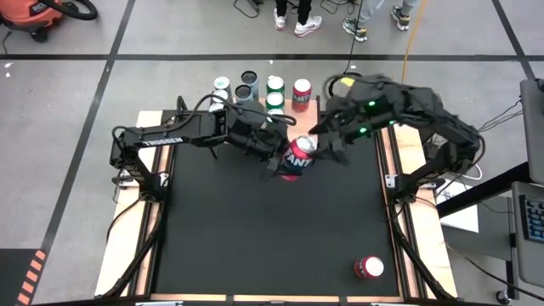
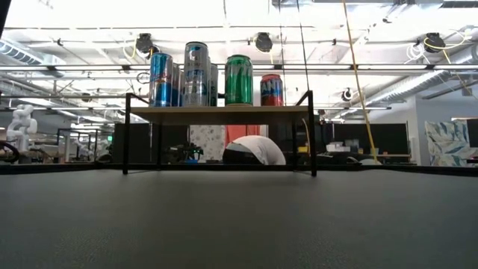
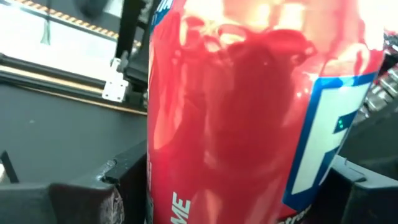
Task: Place canned beverage on shelf
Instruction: Put the top orange soda can on the shelf
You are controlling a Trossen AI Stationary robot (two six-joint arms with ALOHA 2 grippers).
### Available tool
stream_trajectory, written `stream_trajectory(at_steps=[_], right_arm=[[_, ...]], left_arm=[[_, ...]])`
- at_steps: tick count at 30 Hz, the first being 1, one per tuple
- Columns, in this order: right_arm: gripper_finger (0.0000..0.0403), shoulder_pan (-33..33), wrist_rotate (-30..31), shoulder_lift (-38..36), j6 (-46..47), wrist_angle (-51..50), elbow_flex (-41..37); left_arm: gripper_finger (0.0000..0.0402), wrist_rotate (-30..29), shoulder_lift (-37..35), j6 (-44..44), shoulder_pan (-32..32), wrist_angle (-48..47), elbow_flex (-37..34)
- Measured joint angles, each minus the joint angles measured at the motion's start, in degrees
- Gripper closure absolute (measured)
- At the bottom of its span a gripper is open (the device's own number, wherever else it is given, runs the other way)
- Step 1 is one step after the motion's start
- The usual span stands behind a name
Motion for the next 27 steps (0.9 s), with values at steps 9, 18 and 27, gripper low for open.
stream_trajectory(at_steps=[9, 18, 27], right_arm=[[0.0006, 0.84, 10.93, -11.09, 2.95, -4.39, -0.44], [0.0007, 8.05, 24.05, -23.81, 13.44, 21.83, -24.02], [0.0004, 8.62, 27.34, -23.77, 8.32, 52.77, -39.45]], left_arm=[[0.0104, -5.62, -0.02, -6.08, -0.02, 11.55, -0.02], [0.0104, -17.03, -0.07, -6.26, 0.04, 21.49, 0.00], [0.0104, -21.11, -0.09, 2.34, -0.30, 21.41, 0.00]])
